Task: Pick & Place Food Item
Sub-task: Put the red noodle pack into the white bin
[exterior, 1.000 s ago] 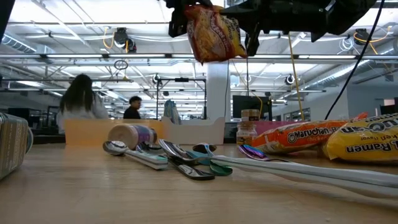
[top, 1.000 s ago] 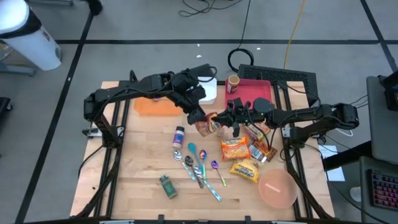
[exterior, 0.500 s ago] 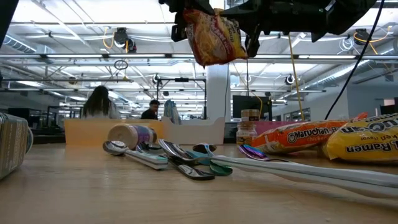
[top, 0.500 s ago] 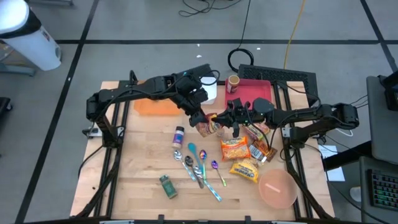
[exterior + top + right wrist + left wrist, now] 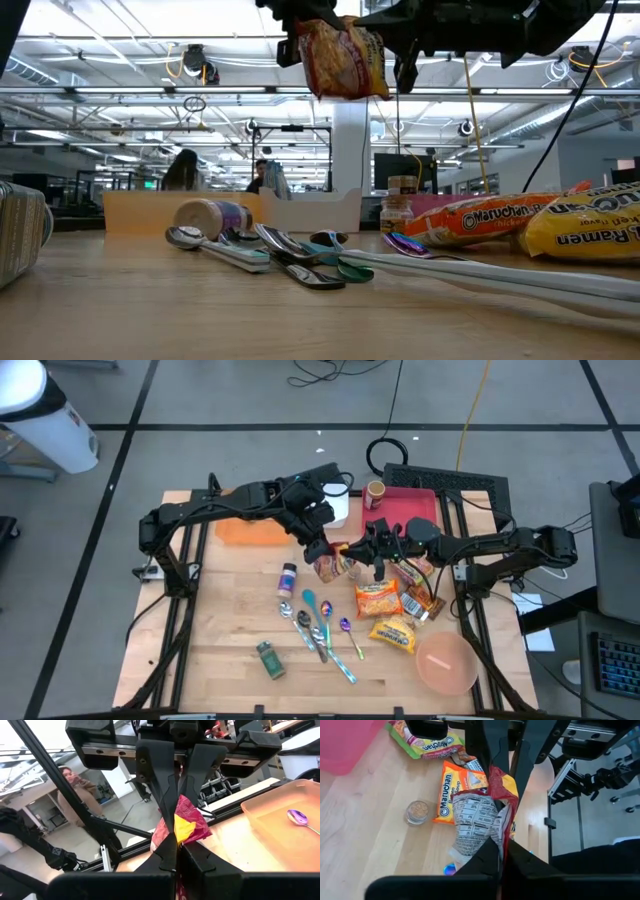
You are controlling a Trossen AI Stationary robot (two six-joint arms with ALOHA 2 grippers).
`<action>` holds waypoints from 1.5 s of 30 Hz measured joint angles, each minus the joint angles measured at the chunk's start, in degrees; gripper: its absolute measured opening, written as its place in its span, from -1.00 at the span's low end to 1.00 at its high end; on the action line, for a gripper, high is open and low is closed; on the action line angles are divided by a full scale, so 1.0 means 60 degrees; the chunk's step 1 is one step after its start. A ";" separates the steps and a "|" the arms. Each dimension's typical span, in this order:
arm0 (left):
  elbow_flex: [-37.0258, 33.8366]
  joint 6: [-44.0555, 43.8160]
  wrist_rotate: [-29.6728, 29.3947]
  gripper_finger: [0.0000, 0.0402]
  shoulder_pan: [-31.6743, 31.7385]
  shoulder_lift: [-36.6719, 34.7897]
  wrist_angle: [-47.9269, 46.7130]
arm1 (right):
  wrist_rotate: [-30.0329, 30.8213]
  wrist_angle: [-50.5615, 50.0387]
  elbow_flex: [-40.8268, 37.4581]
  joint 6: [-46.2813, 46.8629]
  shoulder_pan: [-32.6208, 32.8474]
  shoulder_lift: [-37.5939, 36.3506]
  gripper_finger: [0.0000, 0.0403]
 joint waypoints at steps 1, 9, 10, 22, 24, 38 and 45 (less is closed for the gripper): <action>0.0000 -0.0002 0.0008 -0.96 0.0000 0.0000 0.0006 | 0.0000 0.0000 0.0000 -0.0003 0.0003 0.0000 -1.00; 0.0000 0.0226 0.0250 -0.98 0.0004 0.0000 0.0015 | -0.0029 -0.0011 0.0000 -0.0011 0.0003 0.0000 -1.00; 0.0000 0.0231 0.0255 -0.98 0.0004 0.0000 0.0017 | -0.0029 -0.0011 0.0000 -0.0004 0.0003 0.0000 -1.00; 0.0000 0.0169 0.0519 -0.98 0.0124 0.0000 0.0053 | -0.0014 0.0006 0.0002 0.0308 -0.0091 0.0000 -0.74; 0.0000 0.0158 0.0538 -0.98 0.0171 -0.0004 0.0057 | 0.0007 0.0004 0.0000 0.0402 -0.0176 0.0000 -0.62; 0.0004 -0.0243 0.0598 -0.99 0.0951 -0.0018 0.0057 | 0.0011 -0.0034 0.0004 0.0520 -0.1603 -0.0655 -0.04; 0.0004 -0.0576 -0.0109 -0.99 0.1600 -0.0018 0.0101 | 0.0011 -0.0493 0.0004 0.0377 -0.2334 -0.1227 0.03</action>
